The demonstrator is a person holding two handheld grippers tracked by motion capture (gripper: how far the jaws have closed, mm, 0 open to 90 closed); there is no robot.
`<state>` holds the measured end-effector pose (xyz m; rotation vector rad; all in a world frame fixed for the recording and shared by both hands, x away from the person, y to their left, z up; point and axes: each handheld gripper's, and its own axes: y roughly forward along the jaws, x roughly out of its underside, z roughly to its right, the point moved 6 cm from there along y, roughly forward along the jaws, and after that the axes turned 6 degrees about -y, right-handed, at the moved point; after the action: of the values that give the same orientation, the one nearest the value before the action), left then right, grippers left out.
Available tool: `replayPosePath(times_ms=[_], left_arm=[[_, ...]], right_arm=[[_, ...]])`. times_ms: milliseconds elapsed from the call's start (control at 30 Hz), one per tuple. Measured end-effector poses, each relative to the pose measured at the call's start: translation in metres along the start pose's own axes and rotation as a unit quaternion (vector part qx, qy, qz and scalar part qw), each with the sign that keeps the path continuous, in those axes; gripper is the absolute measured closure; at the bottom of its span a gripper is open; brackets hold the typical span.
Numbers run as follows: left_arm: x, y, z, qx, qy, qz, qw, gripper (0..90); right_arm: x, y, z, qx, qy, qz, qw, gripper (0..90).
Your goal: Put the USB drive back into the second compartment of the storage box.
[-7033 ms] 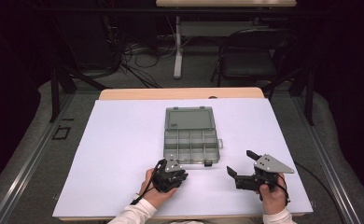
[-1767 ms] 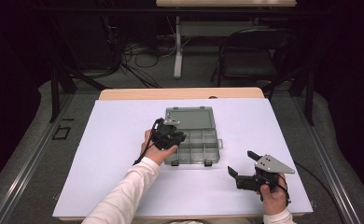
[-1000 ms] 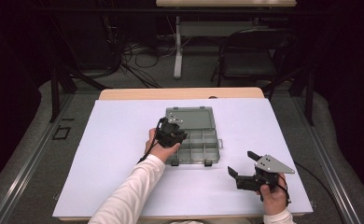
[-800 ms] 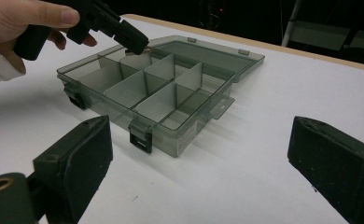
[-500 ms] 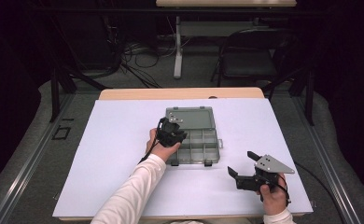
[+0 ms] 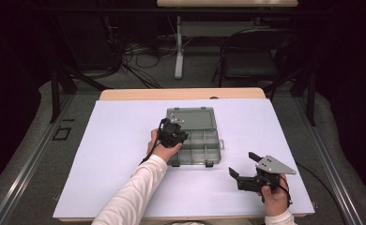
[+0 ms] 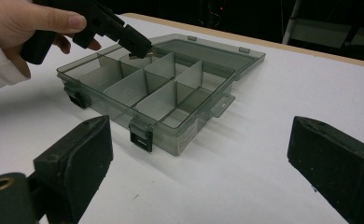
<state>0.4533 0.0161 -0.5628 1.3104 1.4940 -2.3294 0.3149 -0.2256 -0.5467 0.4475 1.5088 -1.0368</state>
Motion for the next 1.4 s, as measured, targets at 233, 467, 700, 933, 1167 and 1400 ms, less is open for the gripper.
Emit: replayPosePath(times_ms=[233,467,700,933,1167,1400], left_arm=[[0.0009,0.0028,0.0007,-0.002,0.001,-0.001,1.0,79.2],[0.0008,0.0029,0.0003,-0.002,-0.003,0.001,1.0,79.2],[0.0007,0.0021,0.0002,-0.002,0.0,-0.001,1.0,79.2],[0.0004,0.0015,0.0005,0.0,-0.001,0.002,1.0,77.1],[-0.0006,-0.0011,-0.0006,0.0,-0.002,0.004,1.0,68.4],[-0.0024,-0.0034,-0.0003,-0.007,0.002,0.015,0.9999,57.9]], right_arm=[[-0.0001,-0.0005,0.0003,0.002,-0.001,0.0,1.0,6.5],[-0.0002,-0.0009,0.0007,0.002,0.001,0.0,1.0,6.5],[-0.0003,-0.0007,0.0005,0.002,-0.001,0.001,1.0,6.6],[-0.0001,-0.0008,0.0008,0.003,-0.001,0.0,1.0,6.5],[-0.0005,-0.0005,0.001,0.003,-0.001,0.0,1.0,6.5],[-0.0005,-0.0013,0.0013,0.003,-0.001,0.001,1.0,6.6]])
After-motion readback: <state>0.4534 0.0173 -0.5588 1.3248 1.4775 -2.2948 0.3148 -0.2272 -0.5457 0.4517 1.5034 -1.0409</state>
